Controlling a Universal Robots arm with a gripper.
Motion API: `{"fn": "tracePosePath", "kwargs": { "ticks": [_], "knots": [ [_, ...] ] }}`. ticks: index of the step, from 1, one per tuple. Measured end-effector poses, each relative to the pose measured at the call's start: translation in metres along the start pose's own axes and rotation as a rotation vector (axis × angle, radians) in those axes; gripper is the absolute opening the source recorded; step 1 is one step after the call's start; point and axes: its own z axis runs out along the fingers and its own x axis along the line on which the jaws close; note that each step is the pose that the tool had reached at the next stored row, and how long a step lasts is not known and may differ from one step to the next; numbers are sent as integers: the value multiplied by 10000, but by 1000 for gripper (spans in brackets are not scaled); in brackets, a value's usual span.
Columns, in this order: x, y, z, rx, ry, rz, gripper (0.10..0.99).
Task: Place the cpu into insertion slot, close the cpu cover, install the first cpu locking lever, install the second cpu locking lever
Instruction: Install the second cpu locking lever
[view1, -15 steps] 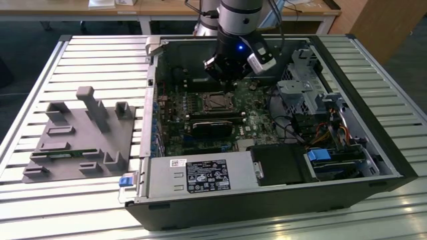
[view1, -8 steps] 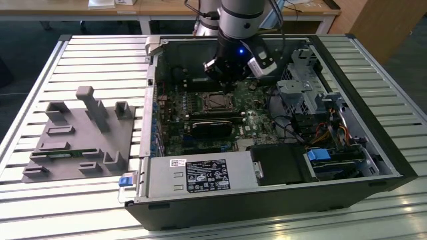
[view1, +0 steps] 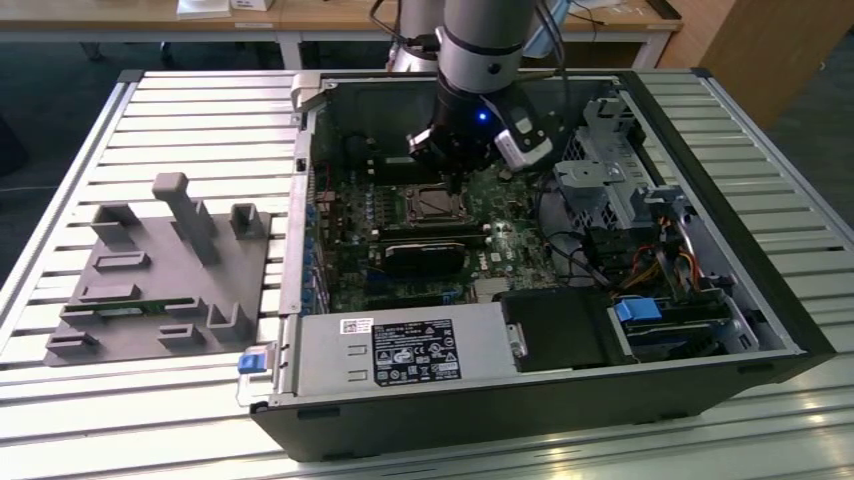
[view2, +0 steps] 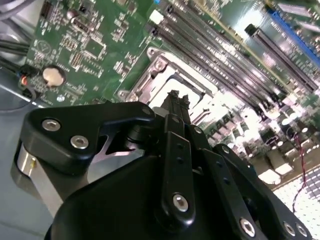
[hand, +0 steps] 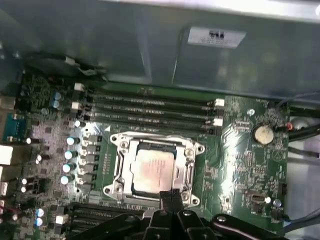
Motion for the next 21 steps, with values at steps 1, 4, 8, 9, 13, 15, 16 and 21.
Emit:
{"fn": "tracePosePath", "kwargs": {
  "ticks": [1,4,8,9,13,15,16,21],
  "knots": [
    [2,-27,5,-2,-1,0,118],
    [12,-115,8,-3,0,0,118],
    [16,-137,44,-4,-2,1,118],
    [16,-140,62,-4,-1,0,118],
    [16,-145,111,-7,-2,1,118],
    [17,-147,127,-7,-3,15,118],
    [18,-147,134,-7,-4,19,118],
    [22,-148,137,-10,-4,21,118]
  ]
}}
